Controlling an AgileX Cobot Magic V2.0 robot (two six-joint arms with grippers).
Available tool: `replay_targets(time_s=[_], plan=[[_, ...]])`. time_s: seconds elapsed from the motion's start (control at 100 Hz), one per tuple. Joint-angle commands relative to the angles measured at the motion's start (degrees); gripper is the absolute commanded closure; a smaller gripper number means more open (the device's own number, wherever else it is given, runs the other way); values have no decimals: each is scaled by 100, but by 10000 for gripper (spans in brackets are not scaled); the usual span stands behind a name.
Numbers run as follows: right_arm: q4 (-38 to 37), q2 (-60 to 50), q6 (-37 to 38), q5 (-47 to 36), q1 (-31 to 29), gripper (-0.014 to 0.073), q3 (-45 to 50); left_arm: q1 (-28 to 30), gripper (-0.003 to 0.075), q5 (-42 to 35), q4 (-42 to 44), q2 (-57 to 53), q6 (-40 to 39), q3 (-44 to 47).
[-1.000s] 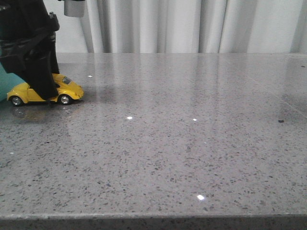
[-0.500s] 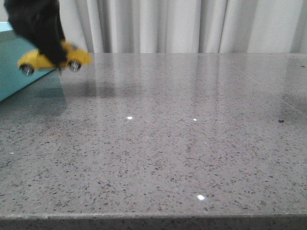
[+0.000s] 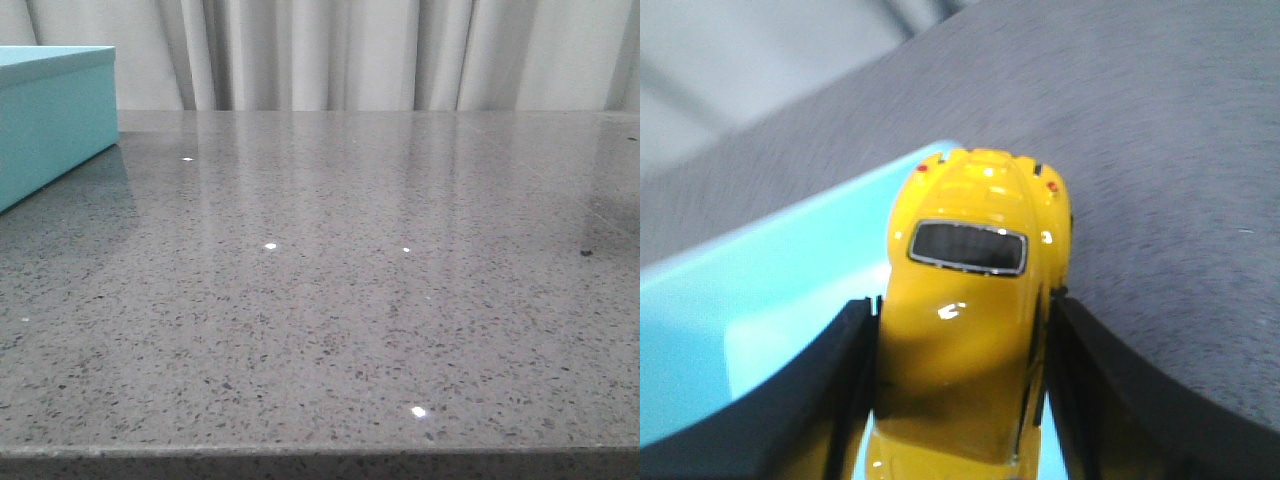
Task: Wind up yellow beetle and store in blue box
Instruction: 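Lift the beetle with the left gripper over the blue box, then lower the beetle into the box and open the left gripper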
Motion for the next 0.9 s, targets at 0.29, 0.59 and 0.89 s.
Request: replay_targets(time_s=[0.29,0.59,0.89], plan=[[-75,-141,-59,-475,-1,106,-143,1180,584,1026,75,371,-1073,-191],[-70,-141,-59,-486,-1,106,-143,1217,584,1324,75,1182,-1073,-191],[-70,-141,-59,-489,-1,106,-143,1217,567,1389,65,1521,-1073,-191]])
